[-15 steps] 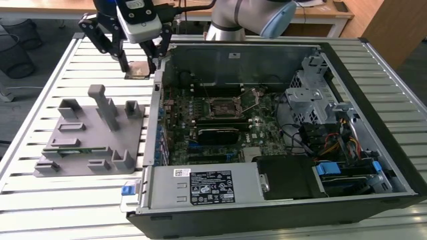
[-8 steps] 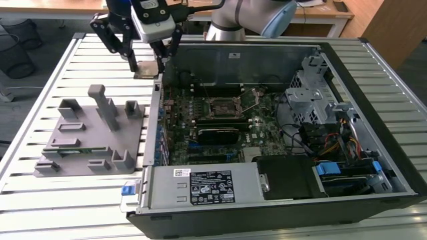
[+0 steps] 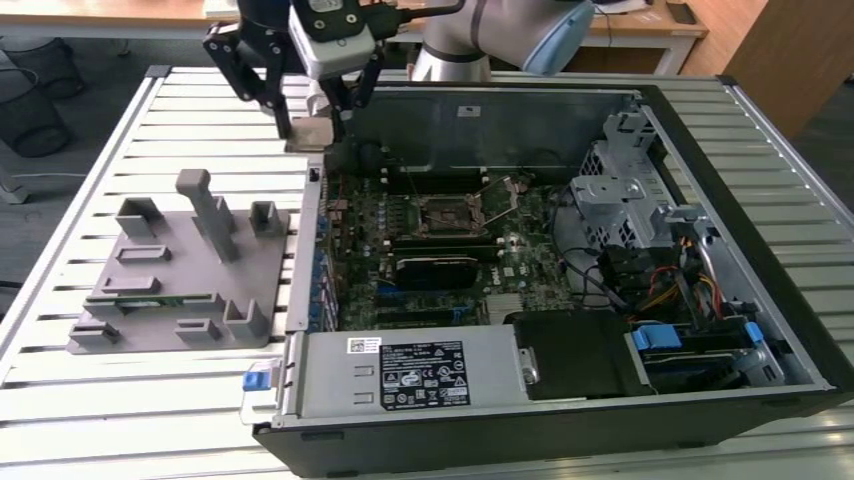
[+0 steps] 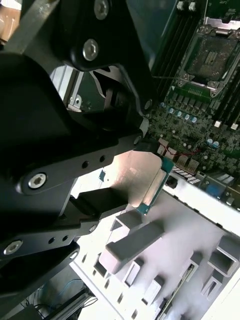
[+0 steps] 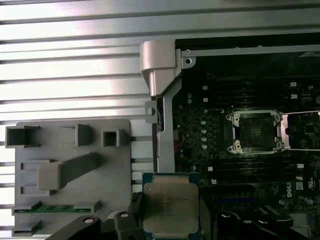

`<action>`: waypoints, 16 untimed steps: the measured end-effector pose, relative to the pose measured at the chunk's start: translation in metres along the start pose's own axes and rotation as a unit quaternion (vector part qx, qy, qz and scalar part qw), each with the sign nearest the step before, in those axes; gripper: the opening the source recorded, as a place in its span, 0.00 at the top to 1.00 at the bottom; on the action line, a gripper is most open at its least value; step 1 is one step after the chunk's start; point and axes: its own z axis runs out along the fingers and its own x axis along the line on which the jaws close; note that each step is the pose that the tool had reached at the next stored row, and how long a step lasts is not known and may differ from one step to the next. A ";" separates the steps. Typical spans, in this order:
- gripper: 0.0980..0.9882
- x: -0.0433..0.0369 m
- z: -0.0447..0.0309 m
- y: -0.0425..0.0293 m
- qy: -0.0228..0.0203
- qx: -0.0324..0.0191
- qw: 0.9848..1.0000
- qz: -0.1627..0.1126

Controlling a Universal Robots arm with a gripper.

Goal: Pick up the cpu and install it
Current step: 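Pick up the cpu and move it towards the insertion slot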

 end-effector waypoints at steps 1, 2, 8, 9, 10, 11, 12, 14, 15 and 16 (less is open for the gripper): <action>0.51 -0.0018 0.0000 0.0012 0.000 0.000 1.000 0.000; 0.51 -0.0035 0.0000 0.0024 0.000 0.000 1.000 0.000; 0.51 -0.0147 0.0001 0.0089 0.000 0.000 1.000 0.000; 0.51 -0.0166 0.0000 0.0097 0.000 0.000 1.000 0.000; 0.51 -0.0183 0.0000 0.0104 0.000 0.000 1.000 0.000; 0.51 -0.0202 0.0001 0.0112 0.000 0.000 1.000 0.000; 0.51 -0.0225 0.0001 0.0119 0.000 0.000 1.000 0.000; 0.51 -0.0274 0.0000 0.0127 0.000 0.000 1.000 0.000; 0.51 -0.0305 -0.0001 0.0129 0.000 0.000 1.000 0.000; 0.51 -0.0339 -0.0001 0.0131 0.000 0.000 1.000 0.000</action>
